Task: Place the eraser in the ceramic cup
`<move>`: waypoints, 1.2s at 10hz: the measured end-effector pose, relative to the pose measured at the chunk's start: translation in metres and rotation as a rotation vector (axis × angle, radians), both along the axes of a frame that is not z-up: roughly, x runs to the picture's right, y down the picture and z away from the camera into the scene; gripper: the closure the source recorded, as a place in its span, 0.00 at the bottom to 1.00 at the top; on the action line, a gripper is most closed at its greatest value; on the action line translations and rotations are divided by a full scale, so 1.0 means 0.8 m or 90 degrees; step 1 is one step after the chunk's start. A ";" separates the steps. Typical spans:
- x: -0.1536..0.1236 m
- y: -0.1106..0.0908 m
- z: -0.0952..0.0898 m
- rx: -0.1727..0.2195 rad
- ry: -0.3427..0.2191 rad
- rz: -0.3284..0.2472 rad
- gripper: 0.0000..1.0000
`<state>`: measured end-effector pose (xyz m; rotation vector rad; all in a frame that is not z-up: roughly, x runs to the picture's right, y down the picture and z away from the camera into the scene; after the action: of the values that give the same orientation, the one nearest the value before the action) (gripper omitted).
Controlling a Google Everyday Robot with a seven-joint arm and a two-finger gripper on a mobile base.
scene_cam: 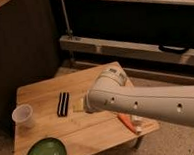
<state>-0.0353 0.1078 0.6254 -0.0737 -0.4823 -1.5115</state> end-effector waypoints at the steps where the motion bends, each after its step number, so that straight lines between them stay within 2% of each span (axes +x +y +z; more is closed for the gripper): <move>1: 0.000 0.000 0.000 0.000 0.000 0.000 0.20; 10: 0.000 -0.001 0.001 0.000 -0.001 0.001 0.20; 11: 0.000 -0.003 0.000 0.005 0.000 -0.005 0.20; 12: -0.005 -0.016 -0.001 0.028 0.009 -0.013 0.20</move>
<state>-0.0390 0.0949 0.6246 -0.0550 -0.4382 -1.5405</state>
